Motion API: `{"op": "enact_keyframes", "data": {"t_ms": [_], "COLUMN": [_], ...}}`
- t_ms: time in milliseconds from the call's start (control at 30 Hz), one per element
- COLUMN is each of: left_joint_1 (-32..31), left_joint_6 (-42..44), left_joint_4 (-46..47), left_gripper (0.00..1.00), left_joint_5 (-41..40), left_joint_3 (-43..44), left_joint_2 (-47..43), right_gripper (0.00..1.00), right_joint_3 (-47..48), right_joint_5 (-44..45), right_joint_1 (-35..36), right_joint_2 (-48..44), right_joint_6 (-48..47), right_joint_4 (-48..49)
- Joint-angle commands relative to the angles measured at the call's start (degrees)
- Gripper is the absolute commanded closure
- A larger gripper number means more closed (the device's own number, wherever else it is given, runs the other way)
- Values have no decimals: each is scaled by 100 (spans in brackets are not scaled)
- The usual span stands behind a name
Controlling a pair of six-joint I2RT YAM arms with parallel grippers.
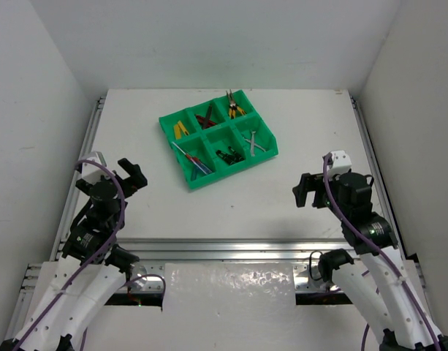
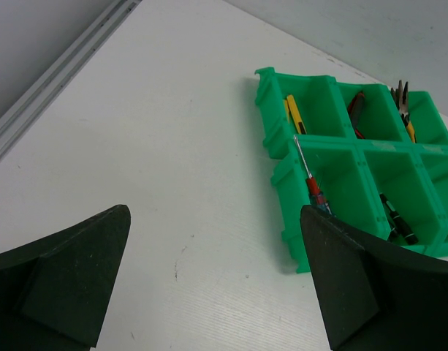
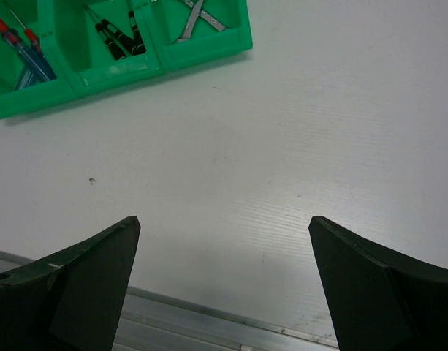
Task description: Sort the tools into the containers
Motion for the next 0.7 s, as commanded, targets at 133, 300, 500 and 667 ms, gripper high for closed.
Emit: {"op": "enact_keyframes", "data": {"t_ms": [133, 300, 500, 667], "left_joint_1": [57, 48, 48, 48], "left_joint_6": [0, 53, 79, 97], "left_joint_4": [219, 211, 211, 202], "left_gripper": [0, 0, 0, 0], "left_joint_5": [-3, 76, 77, 85], "left_joint_3": [-1, 16, 16, 25], "left_joint_2": [15, 33, 24, 15], "right_gripper": [1, 1, 1, 1], "right_joint_3": [67, 94, 94, 129], "right_joint_5": [28, 143, 204, 231], "right_joint_1": [44, 36, 36, 44], "right_joint_2": [150, 167, 159, 246], "right_joint_6": [55, 47, 64, 91], "right_joint_4": [261, 225, 252, 182]}}
